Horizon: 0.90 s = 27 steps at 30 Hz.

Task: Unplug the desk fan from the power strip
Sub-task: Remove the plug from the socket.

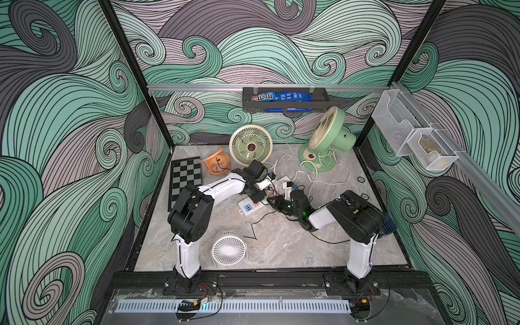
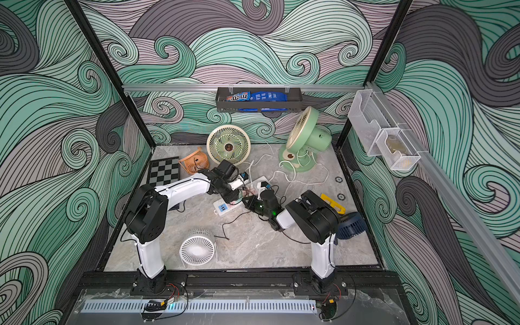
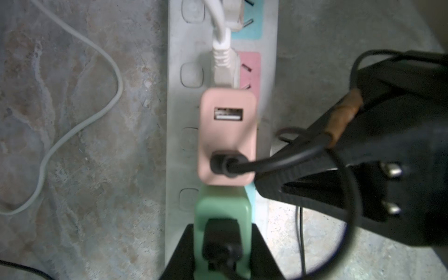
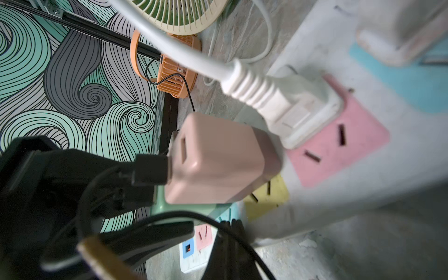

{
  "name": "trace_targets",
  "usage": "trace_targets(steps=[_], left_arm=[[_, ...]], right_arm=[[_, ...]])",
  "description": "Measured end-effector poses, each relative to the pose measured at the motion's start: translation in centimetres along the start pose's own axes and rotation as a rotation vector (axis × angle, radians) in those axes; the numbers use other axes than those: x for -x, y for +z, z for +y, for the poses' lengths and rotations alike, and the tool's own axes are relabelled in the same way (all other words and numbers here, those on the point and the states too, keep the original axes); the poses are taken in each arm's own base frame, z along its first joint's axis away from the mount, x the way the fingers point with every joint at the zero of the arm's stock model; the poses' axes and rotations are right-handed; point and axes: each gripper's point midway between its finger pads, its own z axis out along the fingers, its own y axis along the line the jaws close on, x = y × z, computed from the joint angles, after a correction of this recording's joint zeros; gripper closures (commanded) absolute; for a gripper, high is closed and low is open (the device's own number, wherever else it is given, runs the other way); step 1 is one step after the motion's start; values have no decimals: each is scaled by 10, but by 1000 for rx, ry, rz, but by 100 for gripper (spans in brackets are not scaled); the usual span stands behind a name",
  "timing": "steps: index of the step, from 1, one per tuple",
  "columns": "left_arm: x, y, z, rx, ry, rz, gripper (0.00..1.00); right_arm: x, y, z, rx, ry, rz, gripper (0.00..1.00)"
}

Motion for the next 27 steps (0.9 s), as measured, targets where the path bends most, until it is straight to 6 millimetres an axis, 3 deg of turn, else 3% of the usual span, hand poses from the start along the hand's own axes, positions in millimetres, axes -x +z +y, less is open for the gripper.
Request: trace_targets(steps=[22,27], left_arm=[[-1,0,1,78,63,11,100],[-3,-2,3,31,5,0,100]], right_arm=[[0,0,0,0,0,0,100],[-1,1,0,0,-1,1,100]])
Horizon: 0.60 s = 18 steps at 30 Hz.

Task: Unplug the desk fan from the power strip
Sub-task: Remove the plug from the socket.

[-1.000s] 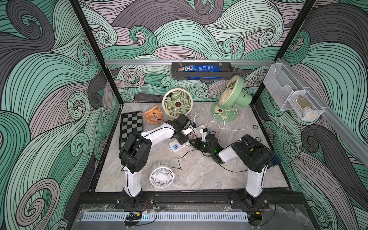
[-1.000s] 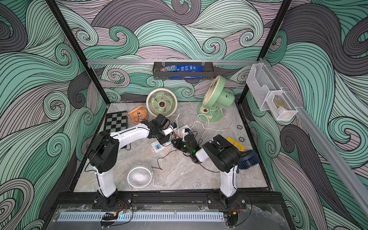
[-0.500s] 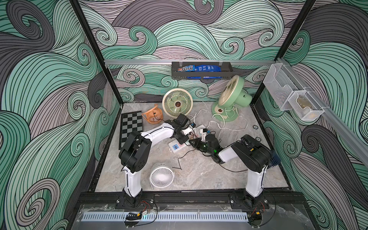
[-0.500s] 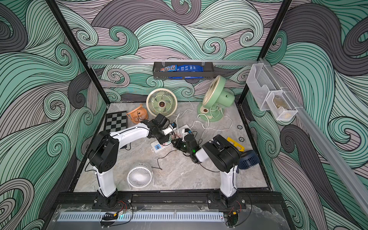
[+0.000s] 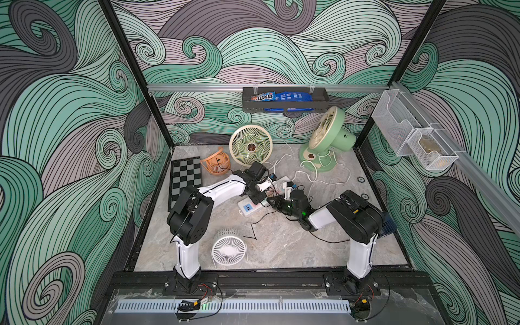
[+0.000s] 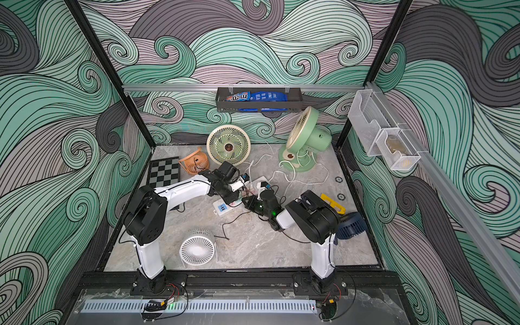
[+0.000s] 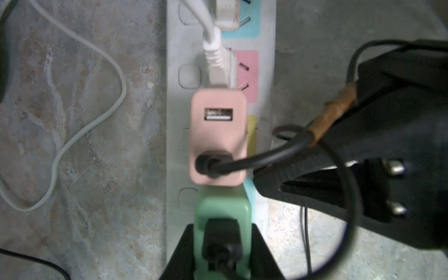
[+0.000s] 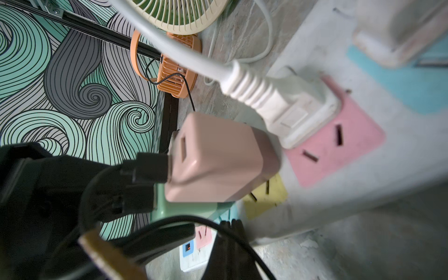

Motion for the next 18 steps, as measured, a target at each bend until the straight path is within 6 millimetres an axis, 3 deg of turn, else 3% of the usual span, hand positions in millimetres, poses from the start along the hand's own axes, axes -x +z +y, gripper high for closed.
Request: trace_targets(steps=[18], left_arm=[[1,-4,-1,-20,-9,-12,100]], right_arm=[[0,3,1,0,-2,0,100]])
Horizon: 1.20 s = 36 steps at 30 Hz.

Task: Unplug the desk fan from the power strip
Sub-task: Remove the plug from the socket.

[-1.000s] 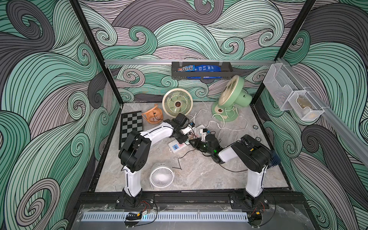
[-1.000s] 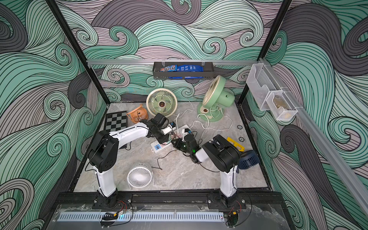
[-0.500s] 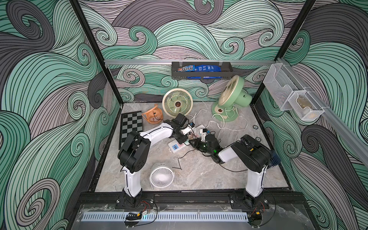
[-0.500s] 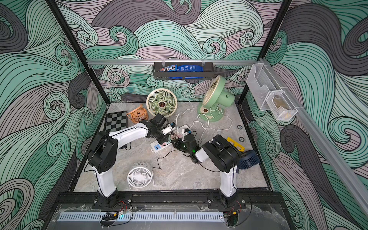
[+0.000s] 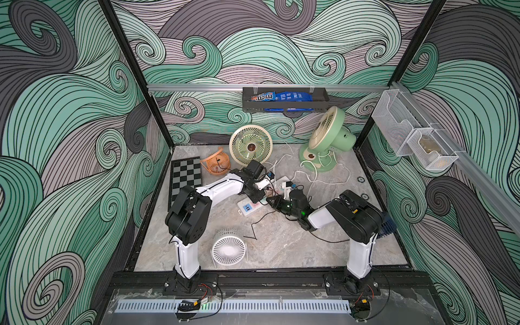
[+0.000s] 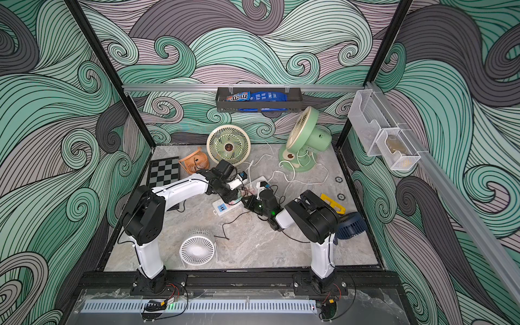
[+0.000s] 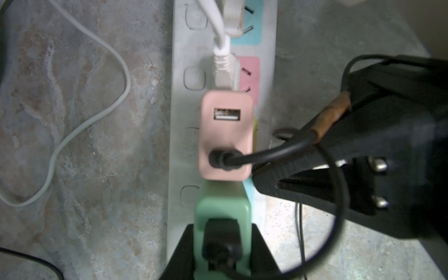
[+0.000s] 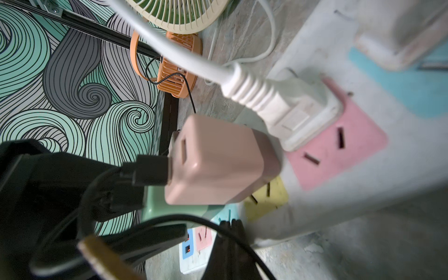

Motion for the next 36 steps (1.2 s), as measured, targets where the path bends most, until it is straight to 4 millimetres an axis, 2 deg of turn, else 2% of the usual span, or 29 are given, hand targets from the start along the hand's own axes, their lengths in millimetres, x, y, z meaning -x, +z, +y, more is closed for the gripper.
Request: trace_targets(steps=[8,18,21,26,29,33,36], left_arm=[[1,-1,1,41,32,8,100],[3,-9,6,-8,-40,-18,100],[6,-17,9,2,-40,-37,100],[14,-43,17,8,-43,-99,100],[13,-55,24,17,-42,-115,100],[6,-66,32,25,-41,-112,100],[-8,-75,34,27,-44,-104,100]], right_arm=[[0,0,0,0,0,0,100],[3,7,2,-12,-30,8,100],[4,9,3,-21,-62,16,100],[3,5,8,-37,-129,42,100],[7,-5,30,4,-194,57,100],[18,-28,80,110,-285,44,100],[27,-50,112,175,-338,19,100]])
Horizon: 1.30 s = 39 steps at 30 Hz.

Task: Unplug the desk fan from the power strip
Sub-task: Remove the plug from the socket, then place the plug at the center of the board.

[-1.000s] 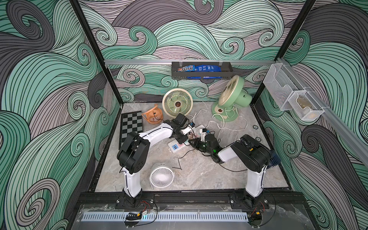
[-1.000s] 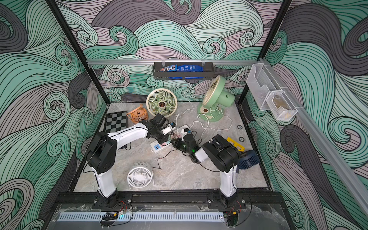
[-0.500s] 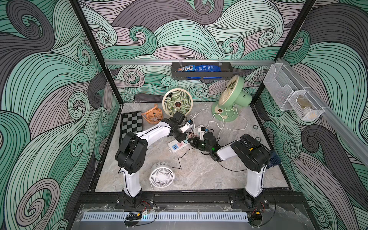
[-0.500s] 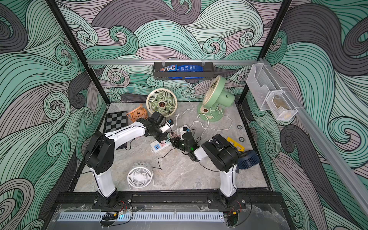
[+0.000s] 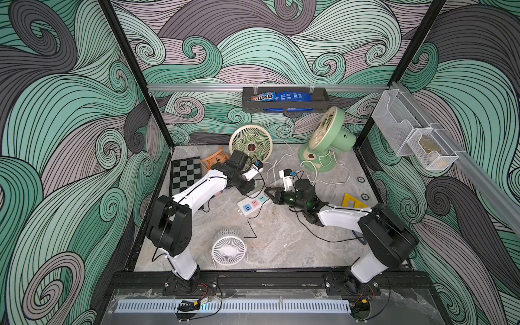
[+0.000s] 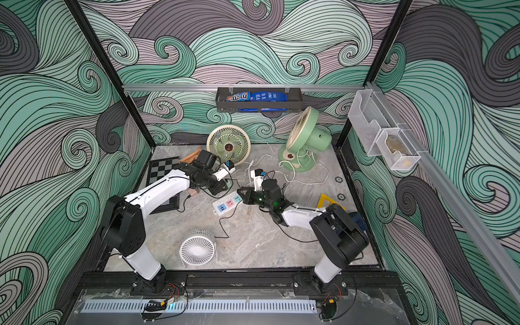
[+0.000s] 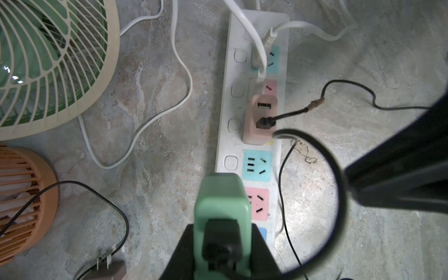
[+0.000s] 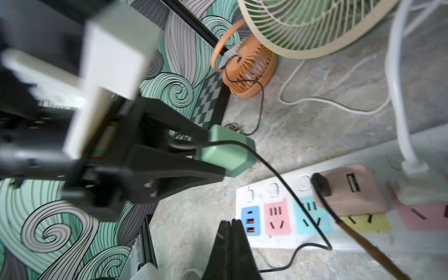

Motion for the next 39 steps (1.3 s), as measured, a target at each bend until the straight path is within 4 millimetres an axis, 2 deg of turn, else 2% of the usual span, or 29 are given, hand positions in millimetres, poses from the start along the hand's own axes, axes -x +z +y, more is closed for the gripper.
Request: trace_targets(steps=[2,4,7,10,12,15,21,26,28,32,35,39], left_arm=[[-11,-9,-1,-10,-1,10,100],[-23,-21,-4,-26,3,17,100],[-45,-39,-11,-69,8,34,100],[-76,-53,-16,-124,-6,68,100],[-98,-59,-20,-166,-23,96,100],[-135,-64,-33,-238,-44,159,100],[-192,-58,-58,-355,-76,280,100],[-210,-56,-71,-419,-77,313,100],[-215,-54,-74,-442,-77,326,96],[-222,-48,-77,-482,-84,359,83],[-227,-44,-79,-496,-91,374,69],[-230,-44,-79,-492,-98,380,58]], right_arm=[[9,-13,12,22,-27,-18,100],[14,-24,15,22,-38,-30,100],[13,-37,4,-8,-35,-29,100],[6,-44,-11,-45,-14,-9,100],[2,-46,-18,-62,-4,7,100],[-4,-45,-18,-45,-9,36,100],[-22,-33,-26,-11,-2,102,100],[-39,-17,-40,2,27,160,100],[-42,-13,-45,-1,34,167,100],[-45,-9,-51,-15,47,166,97],[-41,-9,-55,-35,47,144,96],[-36,-8,-60,-69,42,111,96]])
